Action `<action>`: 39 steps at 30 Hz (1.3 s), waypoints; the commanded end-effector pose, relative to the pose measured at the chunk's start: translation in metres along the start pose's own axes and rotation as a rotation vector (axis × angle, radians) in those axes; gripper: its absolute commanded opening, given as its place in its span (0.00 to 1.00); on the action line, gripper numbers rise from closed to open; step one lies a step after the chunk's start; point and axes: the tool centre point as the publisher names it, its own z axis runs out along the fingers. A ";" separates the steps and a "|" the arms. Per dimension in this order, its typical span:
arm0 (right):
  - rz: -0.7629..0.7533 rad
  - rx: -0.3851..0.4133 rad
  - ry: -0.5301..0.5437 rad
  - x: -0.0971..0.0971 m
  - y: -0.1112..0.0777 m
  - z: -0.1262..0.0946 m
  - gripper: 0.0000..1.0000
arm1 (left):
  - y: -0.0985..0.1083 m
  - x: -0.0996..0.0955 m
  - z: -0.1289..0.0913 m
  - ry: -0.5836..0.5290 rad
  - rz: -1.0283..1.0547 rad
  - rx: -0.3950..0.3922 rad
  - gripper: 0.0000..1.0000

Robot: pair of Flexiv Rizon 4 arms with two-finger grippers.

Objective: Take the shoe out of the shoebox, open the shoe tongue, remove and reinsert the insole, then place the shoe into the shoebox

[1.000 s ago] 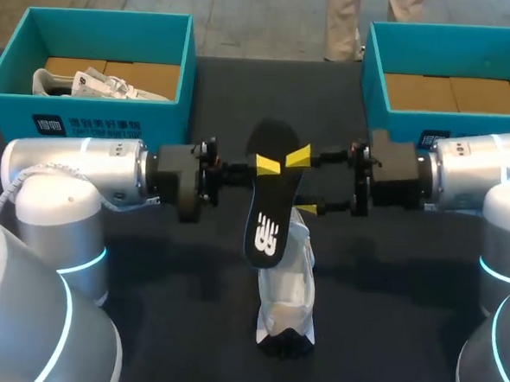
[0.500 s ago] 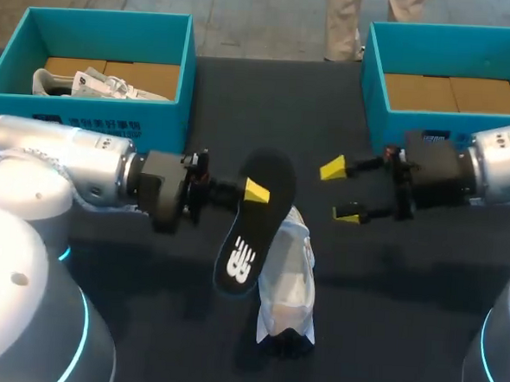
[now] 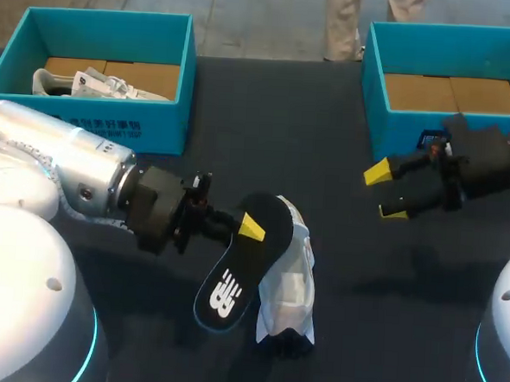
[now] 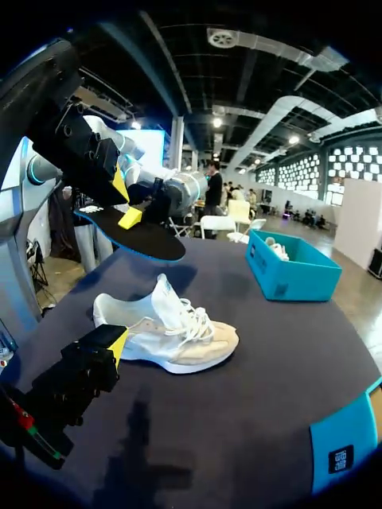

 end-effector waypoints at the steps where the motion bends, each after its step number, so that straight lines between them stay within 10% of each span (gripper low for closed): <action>1: 0.002 -0.003 -0.006 0.002 -0.003 -0.003 1.00 | -0.005 -0.003 -0.002 0.008 -0.001 -0.008 0.00; 15: -0.414 0.197 -0.185 0.002 -0.019 0.012 1.00 | -0.028 0.012 0.007 0.000 -0.159 0.106 0.00; 25: -0.551 0.219 -0.210 -0.032 -0.046 0.006 1.00 | -0.039 0.032 0.008 -0.047 -0.338 0.194 0.00; 39: -0.551 0.219 -0.210 -0.032 -0.046 0.006 1.00 | -0.039 0.032 0.008 -0.047 -0.338 0.194 0.00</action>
